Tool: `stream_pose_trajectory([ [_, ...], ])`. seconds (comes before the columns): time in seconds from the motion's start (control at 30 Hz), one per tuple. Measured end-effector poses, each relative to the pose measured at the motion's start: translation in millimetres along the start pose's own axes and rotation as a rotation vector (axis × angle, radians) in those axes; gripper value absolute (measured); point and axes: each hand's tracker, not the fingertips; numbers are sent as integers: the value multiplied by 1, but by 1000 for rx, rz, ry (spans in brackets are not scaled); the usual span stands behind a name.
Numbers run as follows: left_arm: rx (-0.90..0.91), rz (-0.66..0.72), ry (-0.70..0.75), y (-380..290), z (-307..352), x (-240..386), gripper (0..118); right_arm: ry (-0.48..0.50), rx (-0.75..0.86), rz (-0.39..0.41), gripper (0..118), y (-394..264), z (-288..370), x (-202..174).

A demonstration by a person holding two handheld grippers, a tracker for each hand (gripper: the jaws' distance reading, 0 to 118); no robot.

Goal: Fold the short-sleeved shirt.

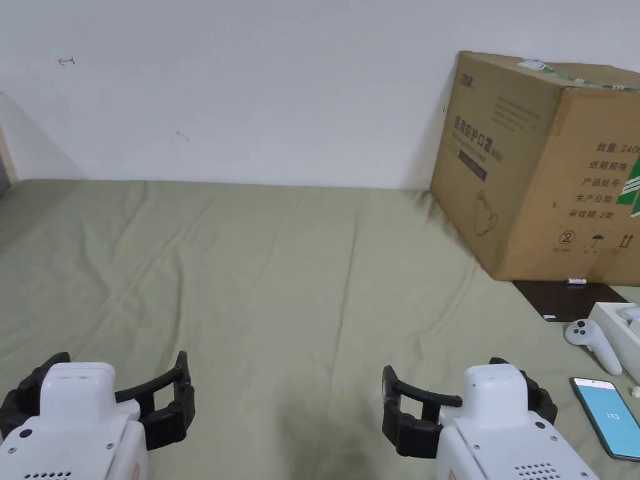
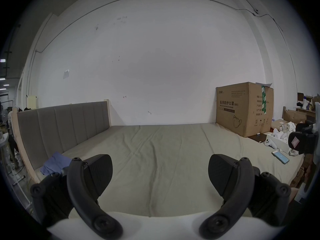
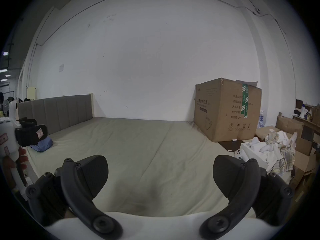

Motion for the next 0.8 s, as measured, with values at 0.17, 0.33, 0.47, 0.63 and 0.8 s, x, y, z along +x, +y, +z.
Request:
stream_pose_trajectory([
  [0.17, 5, -10, -14, -1, 2, 2, 113, -66, -12, 21, 118, -1, -2, -7],
  [0.33, 15, -18, -28, -1, 4, 4, 113, -28, 15, 23, 118, -1, 3, -8],
  [0.47, 13, -7, -14, -1, 4, 2, 113, -41, 17, 10, 118, -2, 4, -8],
  [0.63, 11, -14, -31, -1, 3, 3, 113, -37, 28, 22, 118, -1, 5, -10],
  [0.8, 19, -24, -28, -1, 5, 6, 113, -38, 19, 41, 118, -1, 3, -13],
])
